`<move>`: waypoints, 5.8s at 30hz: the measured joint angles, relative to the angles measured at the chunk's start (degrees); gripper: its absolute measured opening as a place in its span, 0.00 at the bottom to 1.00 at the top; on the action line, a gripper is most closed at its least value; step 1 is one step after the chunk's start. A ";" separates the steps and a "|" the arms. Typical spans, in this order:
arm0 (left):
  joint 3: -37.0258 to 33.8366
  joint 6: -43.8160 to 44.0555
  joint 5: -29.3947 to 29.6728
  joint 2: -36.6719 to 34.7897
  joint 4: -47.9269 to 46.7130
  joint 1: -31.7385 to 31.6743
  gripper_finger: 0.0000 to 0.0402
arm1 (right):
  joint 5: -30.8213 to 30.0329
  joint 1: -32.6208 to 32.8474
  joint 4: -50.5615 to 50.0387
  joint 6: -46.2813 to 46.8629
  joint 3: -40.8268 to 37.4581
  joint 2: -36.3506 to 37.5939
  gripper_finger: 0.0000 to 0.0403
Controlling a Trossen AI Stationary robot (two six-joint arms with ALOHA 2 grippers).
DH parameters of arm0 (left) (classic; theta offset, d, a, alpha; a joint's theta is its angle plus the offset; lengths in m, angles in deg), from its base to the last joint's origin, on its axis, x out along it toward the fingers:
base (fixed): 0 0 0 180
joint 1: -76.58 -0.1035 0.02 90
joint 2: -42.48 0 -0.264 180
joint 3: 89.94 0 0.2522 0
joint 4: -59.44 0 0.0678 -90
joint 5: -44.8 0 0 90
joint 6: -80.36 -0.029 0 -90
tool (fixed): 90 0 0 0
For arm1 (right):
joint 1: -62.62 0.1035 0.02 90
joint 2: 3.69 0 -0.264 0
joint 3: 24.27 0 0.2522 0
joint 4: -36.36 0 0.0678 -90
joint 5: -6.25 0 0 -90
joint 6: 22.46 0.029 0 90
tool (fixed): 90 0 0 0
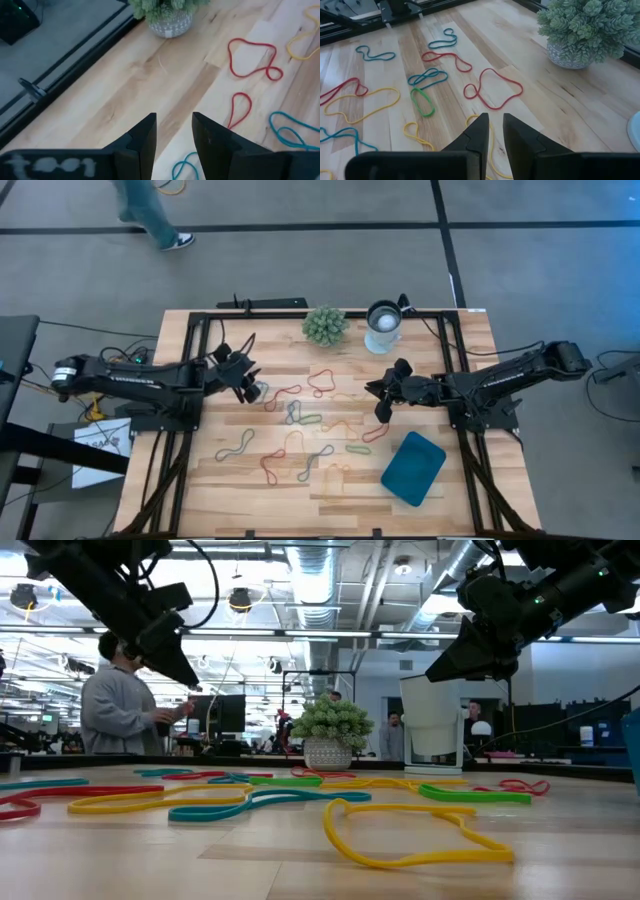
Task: Pick and place items into bin
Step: Put the blue rubber band into the blue bin
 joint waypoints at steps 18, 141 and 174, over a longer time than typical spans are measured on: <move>0.00 0.16 -0.24 2.95 2.65 0.00 0.29 | 0.02 0.02 0.00 0.00 0.00 0.00 0.13; 0.00 -0.89 -13.99 21.60 18.45 0.00 0.29 | 0.02 0.02 -0.09 0.02 0.02 -1.25 0.13; 0.00 1.09 -13.30 21.60 18.73 0.02 0.29 | 0.02 0.00 -0.11 0.02 0.02 -1.25 0.13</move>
